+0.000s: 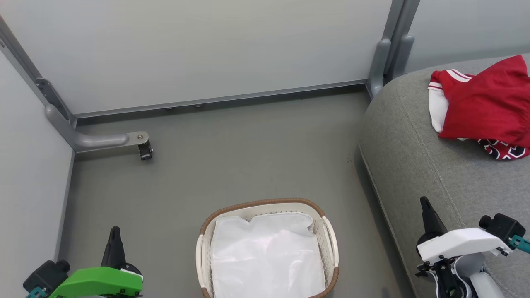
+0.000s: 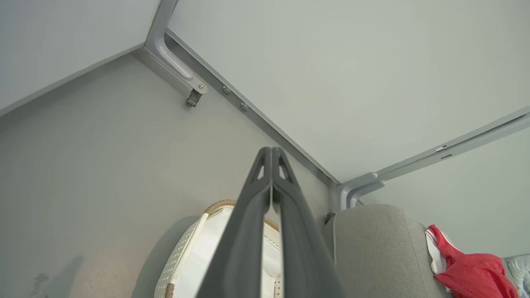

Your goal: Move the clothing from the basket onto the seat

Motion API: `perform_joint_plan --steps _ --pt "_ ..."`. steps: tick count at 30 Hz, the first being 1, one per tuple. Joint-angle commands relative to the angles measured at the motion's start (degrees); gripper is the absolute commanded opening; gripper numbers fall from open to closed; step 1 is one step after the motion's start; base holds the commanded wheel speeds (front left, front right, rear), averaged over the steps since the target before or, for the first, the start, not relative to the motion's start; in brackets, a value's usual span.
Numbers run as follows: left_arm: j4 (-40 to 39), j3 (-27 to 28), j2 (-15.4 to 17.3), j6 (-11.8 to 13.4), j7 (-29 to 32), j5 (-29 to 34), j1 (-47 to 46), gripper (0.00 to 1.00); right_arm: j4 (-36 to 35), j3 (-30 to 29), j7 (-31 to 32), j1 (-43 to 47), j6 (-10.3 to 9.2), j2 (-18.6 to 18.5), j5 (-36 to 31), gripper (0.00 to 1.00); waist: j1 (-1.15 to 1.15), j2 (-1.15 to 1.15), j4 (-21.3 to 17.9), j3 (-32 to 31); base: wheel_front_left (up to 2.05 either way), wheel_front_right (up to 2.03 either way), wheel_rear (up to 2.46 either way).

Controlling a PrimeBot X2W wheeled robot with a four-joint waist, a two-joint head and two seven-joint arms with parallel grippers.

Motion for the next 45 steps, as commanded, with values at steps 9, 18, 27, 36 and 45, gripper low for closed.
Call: perform_joint_plan --steps 9,18,27,36,45 --pt "-1.4 0.7 0.4 -0.6 1.9 -7.4 -2.2 0.00 -1.9 -1.1 1.9 0.1 -0.02 -0.1 7.1 0.00 0.00 0.00 0.1 -0.2 0.00 0.00 0.00" --pt "-1.9 1.0 0.5 -0.8 3.4 -13.2 -2.7 0.00 -2.8 -1.8 3.4 0.4 -0.02 -0.1 12.5 0.00 0.00 0.00 0.2 -0.4 0.00 0.00 0.00" --pt "-2.4 1.3 0.5 -1.1 4.8 -18.4 -3.2 0.00 -3.7 -2.5 4.8 0.7 -0.03 0.0 17.6 0.00 0.00 0.00 0.3 -0.6 0.00 0.00 0.00" --pt "-2.8 1.6 0.6 -1.2 6.0 -23.2 -3.7 0.00 -4.4 -3.0 6.0 1.0 -0.03 0.1 22.1 0.00 0.00 0.00 0.4 -0.8 0.00 0.00 0.00" --pt "-3.1 1.9 0.6 -1.5 7.4 -28.3 -4.1 0.00 -5.2 -3.6 7.3 1.2 -0.04 0.1 26.8 0.00 0.00 0.00 0.5 -1.0 0.00 0.00 0.00"
